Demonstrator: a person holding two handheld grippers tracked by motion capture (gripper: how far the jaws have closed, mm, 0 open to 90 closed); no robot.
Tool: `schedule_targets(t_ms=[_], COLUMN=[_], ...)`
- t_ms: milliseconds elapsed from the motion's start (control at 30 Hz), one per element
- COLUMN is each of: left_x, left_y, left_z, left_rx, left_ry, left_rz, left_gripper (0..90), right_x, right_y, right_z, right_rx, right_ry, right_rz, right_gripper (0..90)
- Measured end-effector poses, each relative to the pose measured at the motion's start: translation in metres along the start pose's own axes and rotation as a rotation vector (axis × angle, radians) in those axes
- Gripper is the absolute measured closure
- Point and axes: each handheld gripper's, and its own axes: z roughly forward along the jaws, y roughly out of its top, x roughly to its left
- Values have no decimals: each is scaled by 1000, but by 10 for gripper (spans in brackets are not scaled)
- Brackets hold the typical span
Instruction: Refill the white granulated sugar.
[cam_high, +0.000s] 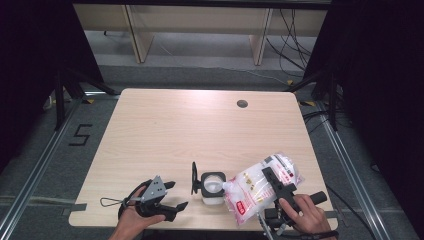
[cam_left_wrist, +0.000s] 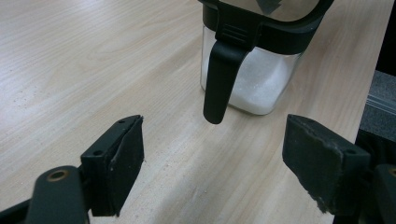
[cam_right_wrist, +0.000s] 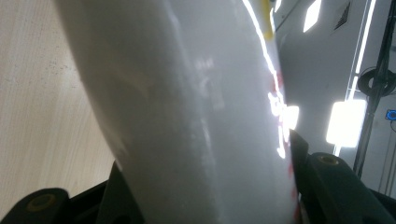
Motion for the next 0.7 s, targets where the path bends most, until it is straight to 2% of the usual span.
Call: schedule_targets(t_ms=[33, 67, 133, 200, 267, 333, 367, 400, 567, 600, 700], left_x=[2, 1, 0, 1, 1, 0, 2, 2, 1, 2, 1], left_y=[0, 0, 0, 0, 0, 0, 0, 0, 0, 0, 0], left_z=[-1, -1, 0, 0, -1, 0, -1, -1, -1, -1, -1], left_rx=[14, 13, 0, 3, 14, -3, 13, 13, 11, 24, 13], left_ry=[6, 5, 0, 2, 5, 0, 6, 6, 3, 7, 5], left_rz=[18, 15, 1, 8, 15, 1, 17, 17, 15, 28, 15], left_gripper=[203, 203, 203, 203, 203, 203, 203, 203, 203, 203, 203], right_x=[2, 1, 0, 0, 4, -1, 2, 0, 0, -1, -1], right_y=[0, 1, 1, 1, 1, 1, 1, 1, 1, 1, 1], right_z=[0, -2, -1, -1, -2, -1, -2, -1, -2, -2, -1], right_rx=[12, 33, 24, 20, 45, 17, 33, 24, 33, 28, 25], right_ry=[18, 42, 38, 38, 46, 34, 44, 37, 39, 33, 33], right_rz=[33, 28, 13, 9, 55, 1, 32, 6, 22, 6, 8], right_gripper=[531, 531, 531, 531, 531, 531, 531, 531, 531, 531, 531])
